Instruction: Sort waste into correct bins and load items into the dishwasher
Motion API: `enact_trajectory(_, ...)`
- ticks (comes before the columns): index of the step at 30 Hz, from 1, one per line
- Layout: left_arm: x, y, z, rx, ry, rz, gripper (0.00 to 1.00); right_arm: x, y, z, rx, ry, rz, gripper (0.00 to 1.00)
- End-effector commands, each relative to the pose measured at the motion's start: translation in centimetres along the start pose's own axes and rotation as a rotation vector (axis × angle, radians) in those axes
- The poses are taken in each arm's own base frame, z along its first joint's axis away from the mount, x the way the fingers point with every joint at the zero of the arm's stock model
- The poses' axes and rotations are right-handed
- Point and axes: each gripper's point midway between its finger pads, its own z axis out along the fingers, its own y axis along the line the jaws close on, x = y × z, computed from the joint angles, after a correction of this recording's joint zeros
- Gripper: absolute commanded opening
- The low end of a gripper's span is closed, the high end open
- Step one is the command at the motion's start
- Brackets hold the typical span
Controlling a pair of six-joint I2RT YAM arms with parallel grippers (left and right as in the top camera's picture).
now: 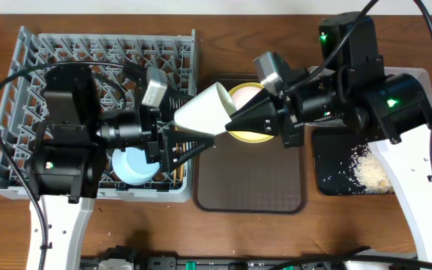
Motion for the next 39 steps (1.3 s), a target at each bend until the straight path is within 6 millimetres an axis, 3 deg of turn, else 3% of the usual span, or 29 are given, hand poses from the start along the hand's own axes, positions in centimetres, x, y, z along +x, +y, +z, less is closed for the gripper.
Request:
enact_trajectory(1,-0.2,-0.7,0.1,0.028,0.001,0.025,0.89,0.2,-0.2,0.3,-0.007,0.003,-0.008,0.01)
enact_trajectory(5,-0.2,-0.7,0.1,0.029,0.002,-0.002,0.78,0.3,-0.7,0.3,0.019,0.015,-0.023,0.01)
enact_trajectory(10,-0.2,-0.7,0.1,0.028,0.002,-0.001,0.52,0.5,-1.0,0.3,0.036,0.026,-0.022,0.02)
enact_trajectory(15,-0.2,-0.7,0.1,0.028,0.001,0.000,0.36,0.5,-1.2,0.1,0.043,0.024,-0.025,0.21)
enact_trajectory(17,-0.2,-0.7,0.1,0.028,0.001,-0.001,0.35,0.1,-2.0,-0.8,0.077,0.010,0.010,0.25)
enact_trajectory(22,-0.2,-0.7,0.1,0.028,0.001,-0.001,0.35,-0.6,-3.7,-2.6,0.146,-0.022,0.059,0.24)
enact_trajectory(27,-0.2,-0.7,0.1,0.028,0.001,-0.001,0.34,0.1,-4.5,-2.7,0.192,0.005,0.083,0.12)
enact_trajectory(34,-0.4,-0.7,0.1,0.027,-0.003,0.018,0.34,1.5,-3.9,-1.4,0.158,0.045,0.173,0.06)
enact_trajectory(39,-0.7,-0.7,0.1,0.027,-0.010,0.047,0.34,4.8,-3.6,0.7,0.191,0.181,0.278,0.02)
